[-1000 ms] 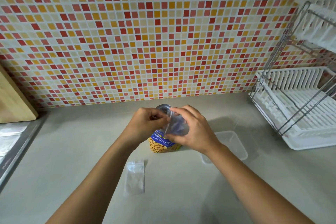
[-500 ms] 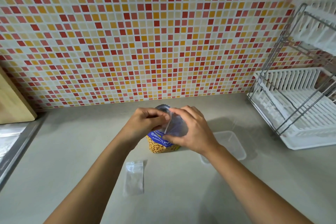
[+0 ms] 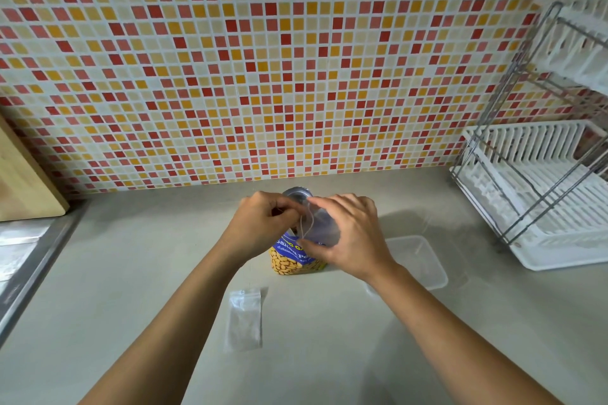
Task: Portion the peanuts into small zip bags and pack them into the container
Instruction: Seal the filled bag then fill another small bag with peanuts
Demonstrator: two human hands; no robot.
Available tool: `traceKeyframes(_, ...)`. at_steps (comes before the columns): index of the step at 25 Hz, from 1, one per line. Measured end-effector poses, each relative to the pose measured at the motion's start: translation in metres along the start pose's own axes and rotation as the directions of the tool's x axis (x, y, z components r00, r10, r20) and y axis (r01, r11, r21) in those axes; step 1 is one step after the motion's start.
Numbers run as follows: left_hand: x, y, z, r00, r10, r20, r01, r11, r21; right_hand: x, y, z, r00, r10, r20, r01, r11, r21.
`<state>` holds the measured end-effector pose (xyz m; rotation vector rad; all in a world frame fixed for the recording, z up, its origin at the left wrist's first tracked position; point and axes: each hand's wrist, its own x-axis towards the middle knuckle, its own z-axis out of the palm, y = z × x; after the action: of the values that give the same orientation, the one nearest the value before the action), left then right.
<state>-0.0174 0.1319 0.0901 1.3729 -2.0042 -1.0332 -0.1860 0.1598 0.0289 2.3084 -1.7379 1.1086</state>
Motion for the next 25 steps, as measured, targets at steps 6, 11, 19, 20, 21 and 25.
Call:
traceKeyframes(6, 0.022, -0.027, -0.006, 0.943, -0.094, -0.318, 0.137, 0.984, 0.114, -0.006, 0.011, -0.007, 0.950, 0.293, 0.108, -0.305, 0.799, 0.519)
traceKeyframes(11, 0.035, -0.054, 0.006, 0.953, -0.173, -0.247, 0.242, 0.929, 0.281, -0.015, 0.026, 0.001, 0.880, 0.427, 0.209, -0.439, 0.561, 0.702)
traceKeyframes(19, 0.042, -0.040, 0.001, 0.950, 0.109, -0.292, 0.020, 0.914, 0.406, -0.012, 0.032, 0.014, 0.873, 0.393, 0.288, -0.472, 0.537, 0.700)
traceKeyframes(20, 0.042, -0.042, 0.005, 0.963, 0.130, -0.236, 0.018, 0.843, 0.538, -0.013, 0.033, 0.016, 0.875, 0.382, 0.296, -0.473, 0.554, 0.685)
traceKeyframes(21, 0.042, -0.045, 0.010, 0.978, 0.096, -0.186, 0.037, 0.796, 0.604, -0.013, 0.034, 0.016, 0.877, 0.369, 0.308, -0.475, 0.570, 0.671)
traceKeyframes(25, 0.052, -0.055, 0.027, 0.975, -0.169, -0.147, 0.219, 0.858, 0.465, -0.015, 0.038, 0.019, 0.886, 0.335, 0.322, -0.464, 0.605, 0.647)
